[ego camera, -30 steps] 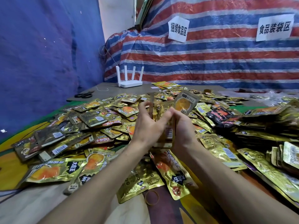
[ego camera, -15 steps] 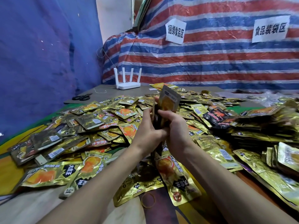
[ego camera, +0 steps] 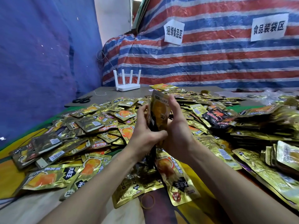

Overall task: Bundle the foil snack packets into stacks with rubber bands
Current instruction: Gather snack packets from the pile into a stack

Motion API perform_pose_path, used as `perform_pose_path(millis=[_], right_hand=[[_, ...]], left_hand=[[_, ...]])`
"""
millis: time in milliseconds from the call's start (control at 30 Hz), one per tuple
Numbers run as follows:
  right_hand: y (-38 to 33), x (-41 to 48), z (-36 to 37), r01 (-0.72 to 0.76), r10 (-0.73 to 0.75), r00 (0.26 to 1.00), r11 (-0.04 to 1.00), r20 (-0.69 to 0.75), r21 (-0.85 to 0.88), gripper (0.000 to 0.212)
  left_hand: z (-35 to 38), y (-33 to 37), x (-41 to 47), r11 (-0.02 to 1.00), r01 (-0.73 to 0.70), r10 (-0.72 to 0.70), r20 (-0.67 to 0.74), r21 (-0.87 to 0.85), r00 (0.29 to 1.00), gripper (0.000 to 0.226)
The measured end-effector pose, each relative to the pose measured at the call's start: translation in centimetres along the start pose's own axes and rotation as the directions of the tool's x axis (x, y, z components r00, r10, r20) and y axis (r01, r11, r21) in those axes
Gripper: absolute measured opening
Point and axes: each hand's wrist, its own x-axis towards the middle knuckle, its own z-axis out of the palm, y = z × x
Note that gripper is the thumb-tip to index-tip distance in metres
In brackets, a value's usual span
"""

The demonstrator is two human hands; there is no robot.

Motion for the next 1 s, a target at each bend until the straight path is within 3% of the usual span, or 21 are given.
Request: perform_pose_path(millis=[167, 333, 433, 500, 667, 800, 900, 1000], right_hand=[[-0.1, -0.4, -0.2, -0.074, 0.070, 0.997, 0.987, 0.034, 0.140, 0.099], [0.1, -0.3, 0.1, 0.094, -0.092, 0.995, 0.994, 0.030, -0.049, 0.097], [0.6, 0.0, 0.0, 0.193, -0.197, 0.980, 0.977, -0.038, -0.092, 0.082], [1.0, 0.1, 0.0, 0.196, -0.204, 0.976, 0.976, -0.078, -0.099, 0.076], [1.1, 0.3, -0.3, 0.114, -0.145, 0.973, 0.978, -0.180, -0.174, 0.099], [1.5, 0.5, -0.8, 0.071, -0.098, 0.976, 0.987, -0.195, -0.144, 0.076], [1.8, 0.7, -0.7, 0.169, -0.192, 0.959, 0.978, -0.211, -0.121, 0.047], [1.7, 0.4, -0.4, 0.286, -0.308, 0.936, 0.948, -0.168, -0.143, 0.055]], left_hand=[[0.1, -0.2, -0.1, 0.999, -0.005, 0.001, 0.086, 0.047, 0.996, 0.096], [0.1, -0.5, -0.3, 0.995, -0.099, 0.098, 0.029, 0.030, 0.995, 0.090], [0.0, -0.9, -0.6, 0.992, -0.118, 0.117, 0.032, 0.047, 0.993, 0.091], [0.0, -1.3, -0.8, 0.993, -0.097, 0.094, 0.048, 0.072, 0.994, 0.093], [-0.2, -1.5, -0.8, 0.991, -0.054, 0.039, 0.121, 0.122, 0.992, 0.109], [-0.4, -1.8, -0.9, 0.995, -0.026, 0.016, 0.113, 0.091, 0.994, 0.114], [-0.4, -1.7, -0.7, 0.999, 0.032, -0.034, 0.110, 0.018, 0.993, 0.111], [-0.2, -1.5, -0.7, 0.999, 0.032, -0.032, 0.095, -0.003, 0.995, 0.098]])
